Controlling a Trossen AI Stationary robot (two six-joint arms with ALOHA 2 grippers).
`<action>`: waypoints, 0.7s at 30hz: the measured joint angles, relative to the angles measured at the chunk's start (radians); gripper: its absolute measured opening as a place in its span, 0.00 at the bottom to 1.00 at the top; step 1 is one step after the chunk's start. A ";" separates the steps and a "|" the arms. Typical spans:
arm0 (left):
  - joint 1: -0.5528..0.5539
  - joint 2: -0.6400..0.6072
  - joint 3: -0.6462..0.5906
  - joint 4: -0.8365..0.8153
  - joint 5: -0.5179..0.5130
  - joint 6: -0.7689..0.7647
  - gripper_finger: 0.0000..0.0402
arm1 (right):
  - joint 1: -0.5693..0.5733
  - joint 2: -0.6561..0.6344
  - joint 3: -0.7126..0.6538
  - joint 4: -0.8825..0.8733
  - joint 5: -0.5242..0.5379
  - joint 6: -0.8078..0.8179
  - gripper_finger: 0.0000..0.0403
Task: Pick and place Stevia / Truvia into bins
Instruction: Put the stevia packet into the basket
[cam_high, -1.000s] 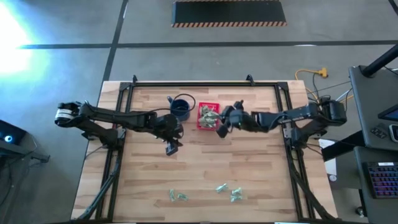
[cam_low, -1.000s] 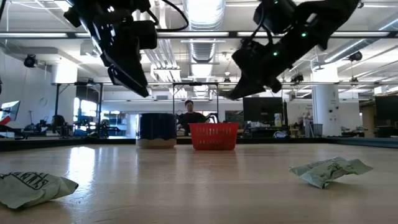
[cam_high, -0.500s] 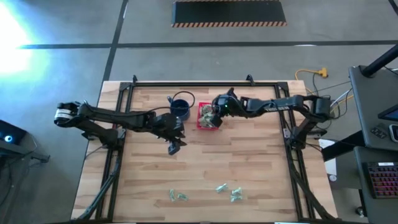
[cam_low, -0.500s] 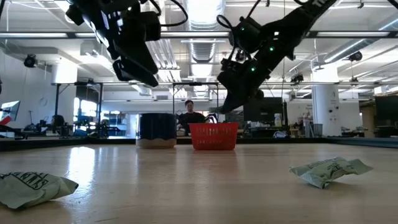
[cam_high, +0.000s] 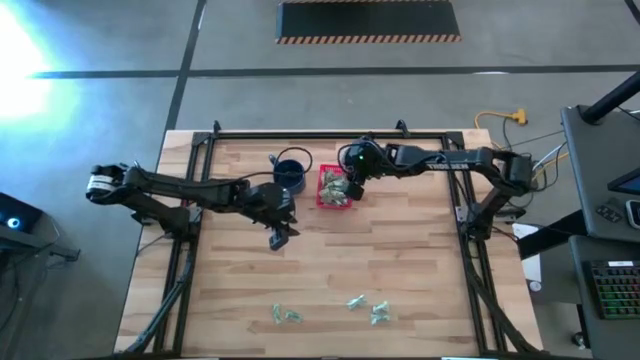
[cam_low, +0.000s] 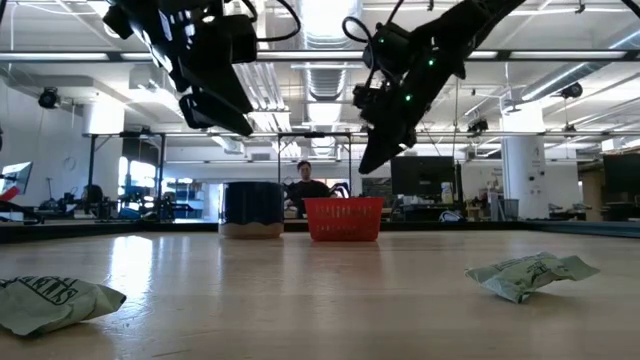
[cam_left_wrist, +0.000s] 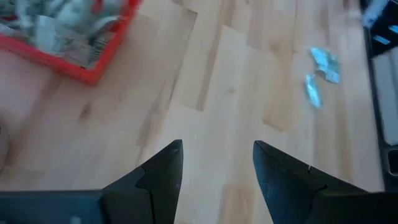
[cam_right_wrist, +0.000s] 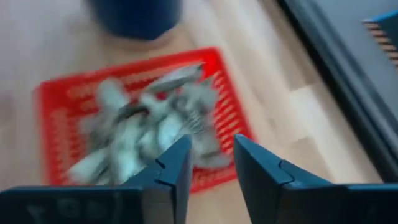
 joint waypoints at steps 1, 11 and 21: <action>-0.006 -0.003 0.000 -0.002 0.017 0.001 0.44 | 0.000 -0.008 0.009 -0.037 -0.024 -0.017 0.28; -0.182 -0.007 -0.003 -0.032 0.121 -0.024 0.44 | 0.030 -0.154 -0.006 -0.276 -0.405 -0.169 0.31; -0.408 0.016 -0.004 -0.009 0.068 0.061 0.44 | 0.081 -0.366 -0.164 -0.329 -0.456 -0.169 0.25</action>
